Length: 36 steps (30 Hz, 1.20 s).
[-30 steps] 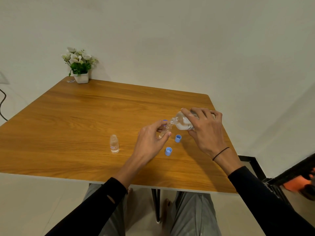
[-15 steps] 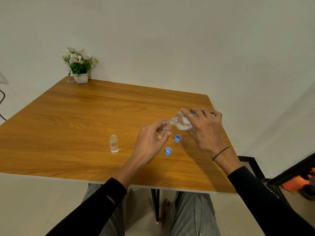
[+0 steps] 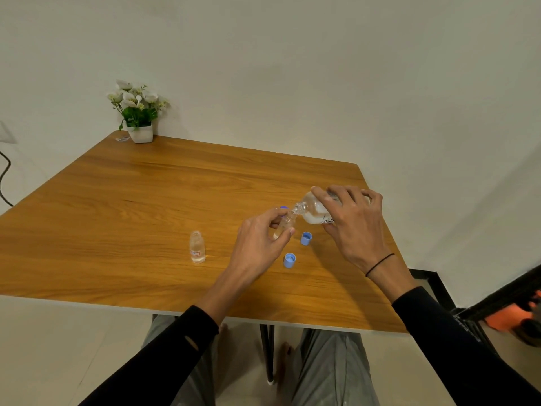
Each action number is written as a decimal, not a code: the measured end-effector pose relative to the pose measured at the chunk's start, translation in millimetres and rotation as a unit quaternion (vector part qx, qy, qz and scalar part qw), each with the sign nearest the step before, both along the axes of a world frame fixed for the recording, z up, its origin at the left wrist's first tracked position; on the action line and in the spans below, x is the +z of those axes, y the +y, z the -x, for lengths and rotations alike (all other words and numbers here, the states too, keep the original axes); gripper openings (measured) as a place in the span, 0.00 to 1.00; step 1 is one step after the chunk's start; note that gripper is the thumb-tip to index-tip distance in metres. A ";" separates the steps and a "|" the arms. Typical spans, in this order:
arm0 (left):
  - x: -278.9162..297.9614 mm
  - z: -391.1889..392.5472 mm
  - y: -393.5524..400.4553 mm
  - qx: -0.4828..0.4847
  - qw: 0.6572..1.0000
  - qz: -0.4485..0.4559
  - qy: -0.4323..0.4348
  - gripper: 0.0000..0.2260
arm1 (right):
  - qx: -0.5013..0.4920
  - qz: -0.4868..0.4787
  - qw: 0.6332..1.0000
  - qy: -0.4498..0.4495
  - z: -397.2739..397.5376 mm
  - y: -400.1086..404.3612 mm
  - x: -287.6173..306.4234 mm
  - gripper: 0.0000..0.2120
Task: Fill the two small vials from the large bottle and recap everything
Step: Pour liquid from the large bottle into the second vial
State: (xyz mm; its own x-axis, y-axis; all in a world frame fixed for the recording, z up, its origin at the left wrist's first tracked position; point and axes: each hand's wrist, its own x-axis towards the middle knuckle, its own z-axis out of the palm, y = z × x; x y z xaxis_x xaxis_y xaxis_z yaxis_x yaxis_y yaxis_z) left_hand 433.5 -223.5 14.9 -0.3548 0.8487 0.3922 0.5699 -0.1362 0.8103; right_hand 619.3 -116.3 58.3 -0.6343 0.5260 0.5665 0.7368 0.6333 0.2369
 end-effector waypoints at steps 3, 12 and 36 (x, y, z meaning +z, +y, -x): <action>-0.2 0.2 0.1 0.004 1.000 0.002 0.004 0.17 | -0.002 -0.002 1.000 -0.002 0.2 1.2 -0.2 0.38; -1.9 1.2 1.0 0.002 1.000 -0.001 -0.003 0.17 | -0.006 -0.003 1.000 0.002 1.3 1.6 -2.2 0.39; -21.4 10.5 9.8 -0.008 0.997 0.010 -0.079 0.14 | -0.028 0.320 0.883 0.342 6.7 26.4 -36.5 0.37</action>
